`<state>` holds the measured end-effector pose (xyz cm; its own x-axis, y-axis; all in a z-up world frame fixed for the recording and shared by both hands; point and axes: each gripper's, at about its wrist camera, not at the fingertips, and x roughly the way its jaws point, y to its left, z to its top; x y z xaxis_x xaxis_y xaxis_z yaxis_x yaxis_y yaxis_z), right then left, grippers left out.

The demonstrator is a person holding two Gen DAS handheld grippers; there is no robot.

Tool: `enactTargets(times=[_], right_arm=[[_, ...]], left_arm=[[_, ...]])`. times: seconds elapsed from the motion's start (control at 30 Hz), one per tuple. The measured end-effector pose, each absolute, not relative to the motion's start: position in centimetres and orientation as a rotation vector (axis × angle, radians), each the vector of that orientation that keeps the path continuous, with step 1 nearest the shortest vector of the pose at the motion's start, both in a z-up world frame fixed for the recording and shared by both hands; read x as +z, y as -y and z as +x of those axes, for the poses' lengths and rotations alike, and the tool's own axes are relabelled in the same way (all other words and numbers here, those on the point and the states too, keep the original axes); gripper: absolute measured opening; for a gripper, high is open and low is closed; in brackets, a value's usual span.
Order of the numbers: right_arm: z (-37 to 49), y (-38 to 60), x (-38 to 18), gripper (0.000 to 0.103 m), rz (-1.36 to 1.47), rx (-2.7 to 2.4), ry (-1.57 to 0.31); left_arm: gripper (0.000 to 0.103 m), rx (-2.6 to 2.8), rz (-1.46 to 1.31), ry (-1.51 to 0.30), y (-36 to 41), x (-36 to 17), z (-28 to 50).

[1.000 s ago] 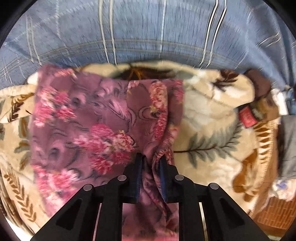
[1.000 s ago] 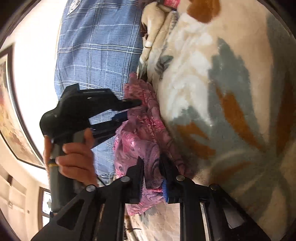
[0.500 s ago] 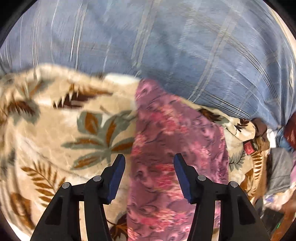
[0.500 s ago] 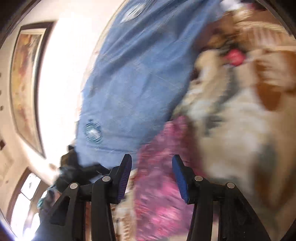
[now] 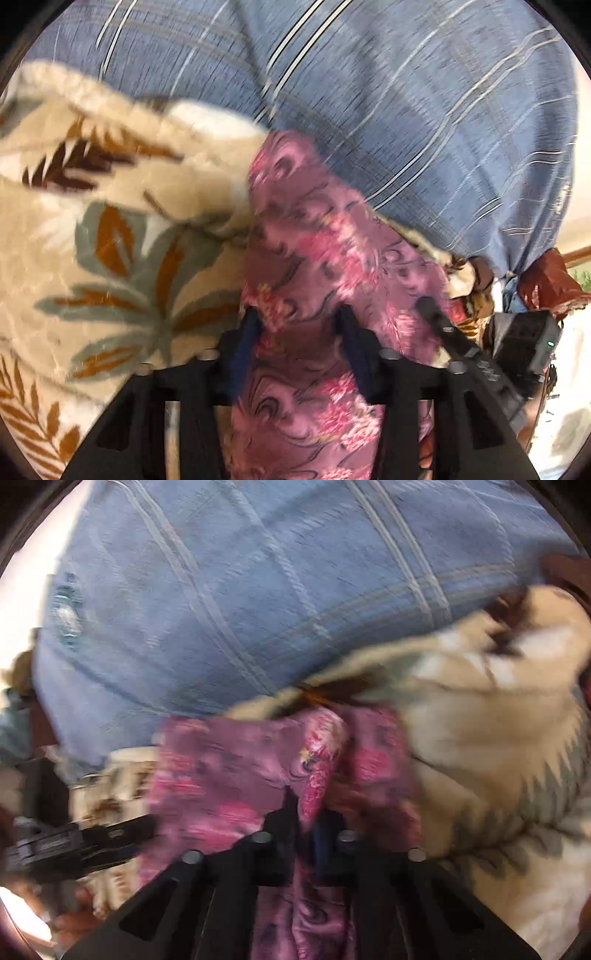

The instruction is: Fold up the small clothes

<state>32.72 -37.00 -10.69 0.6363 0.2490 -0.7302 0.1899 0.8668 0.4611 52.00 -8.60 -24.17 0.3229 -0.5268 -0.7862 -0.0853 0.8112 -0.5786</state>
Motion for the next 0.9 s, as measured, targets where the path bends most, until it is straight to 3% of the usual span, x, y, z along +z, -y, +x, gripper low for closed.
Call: enactTargets(times=[0.1, 0.27, 0.47, 0.53, 0.77, 0.83, 0.87, 0.9], right_arm=[[31.5, 38.2, -8.3, 0.006, 0.530, 0.056, -0.770], [33.2, 39.9, -12.9, 0.007, 0.514, -0.054, -0.921], [28.5, 39.9, -9.7, 0.021, 0.570, -0.003, -0.832], [26.1, 39.8, -9.2, 0.033, 0.586, 0.015, -0.840], [21.2, 38.6, -11.6, 0.042, 0.572, 0.010, -0.927], [21.0, 37.9, -12.0, 0.042, 0.543, -0.005, -0.907], [21.4, 37.7, -11.7, 0.035, 0.535, 0.000, -0.902], [21.5, 37.3, -11.6, 0.011, 0.517, 0.014, -0.893]], left_arm=[[0.028, -0.295, -0.570, -1.200, 8.7, -24.7, 52.4], [0.026, -0.236, -0.487, -1.200, 10.3, -25.0, 52.1], [0.024, -0.214, -0.340, -1.135, 11.7, -21.4, 48.0], [0.024, -0.199, -0.316, -1.116, 11.8, -20.6, 46.2], [0.025, -0.162, -0.286, -1.157, 12.5, -20.8, 42.5], [0.027, -0.153, -0.273, -1.182, 12.5, -20.7, 41.4], [0.028, -0.162, -0.271, -1.197, 12.7, -20.9, 40.9], [0.034, -0.187, -0.281, -1.205, 12.7, -20.4, 39.9]])
